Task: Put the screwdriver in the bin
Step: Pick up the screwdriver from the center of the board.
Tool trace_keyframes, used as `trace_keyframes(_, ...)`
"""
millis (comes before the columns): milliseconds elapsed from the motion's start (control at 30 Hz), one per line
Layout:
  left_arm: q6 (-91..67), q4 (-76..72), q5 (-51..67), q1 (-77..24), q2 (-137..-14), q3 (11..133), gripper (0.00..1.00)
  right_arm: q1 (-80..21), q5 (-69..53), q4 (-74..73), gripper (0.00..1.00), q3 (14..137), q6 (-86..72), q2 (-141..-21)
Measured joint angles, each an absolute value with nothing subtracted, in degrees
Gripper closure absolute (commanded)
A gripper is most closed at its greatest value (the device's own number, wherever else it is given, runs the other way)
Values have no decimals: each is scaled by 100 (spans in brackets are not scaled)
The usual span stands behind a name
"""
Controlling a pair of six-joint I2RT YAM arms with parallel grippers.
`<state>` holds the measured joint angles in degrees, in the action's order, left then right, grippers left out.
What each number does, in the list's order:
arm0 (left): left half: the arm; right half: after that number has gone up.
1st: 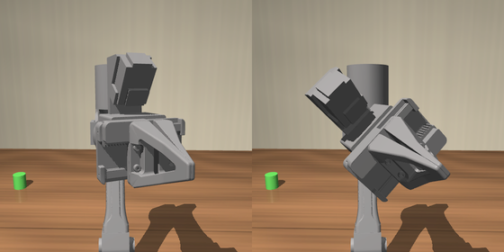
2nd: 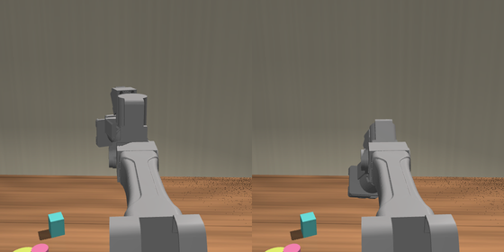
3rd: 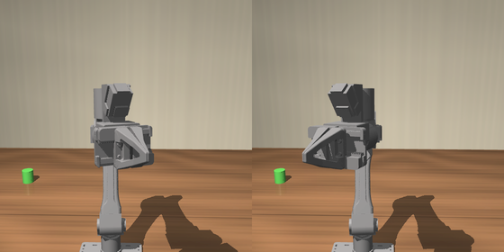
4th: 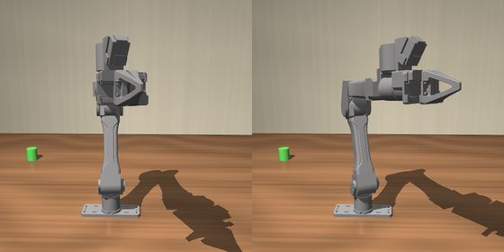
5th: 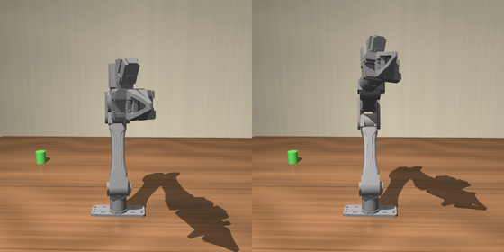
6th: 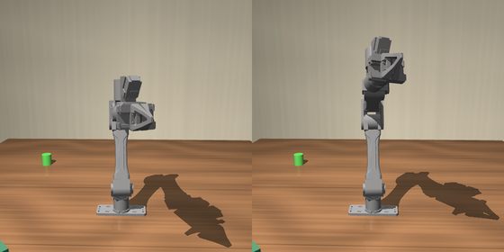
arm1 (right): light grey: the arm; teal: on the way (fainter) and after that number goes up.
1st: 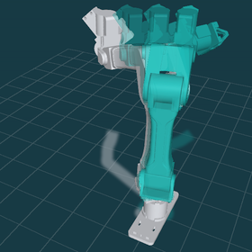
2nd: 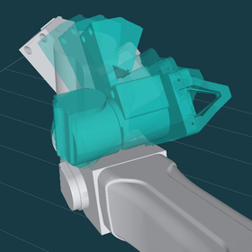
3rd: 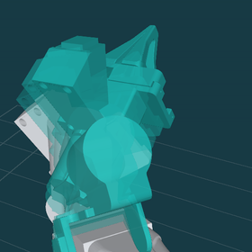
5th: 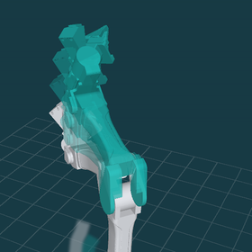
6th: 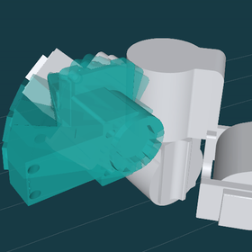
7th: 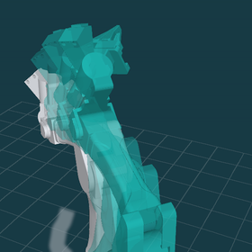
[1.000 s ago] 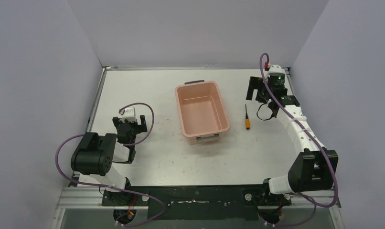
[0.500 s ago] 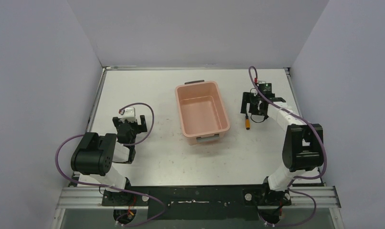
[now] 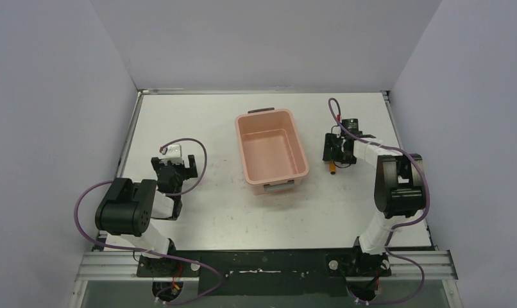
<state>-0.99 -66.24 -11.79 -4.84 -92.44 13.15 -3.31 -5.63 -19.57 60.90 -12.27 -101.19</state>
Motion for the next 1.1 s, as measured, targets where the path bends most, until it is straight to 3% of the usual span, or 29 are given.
trace_keyframes(333,-99,-6624,-1179,-484,-9244,1317,3,-331,-495,-1951,88,6090,-1212,-10202)
trace_keyframes(667,-99,-6624,-1179,-484,-9244,1317,3,-342,-290,-2322,91,6176,-1162,-9887)
trace_keyframes(1100,-99,-6624,-1181,-484,-9244,1317,3,-392,-193,-3015,91,7282,-1120,-8617)
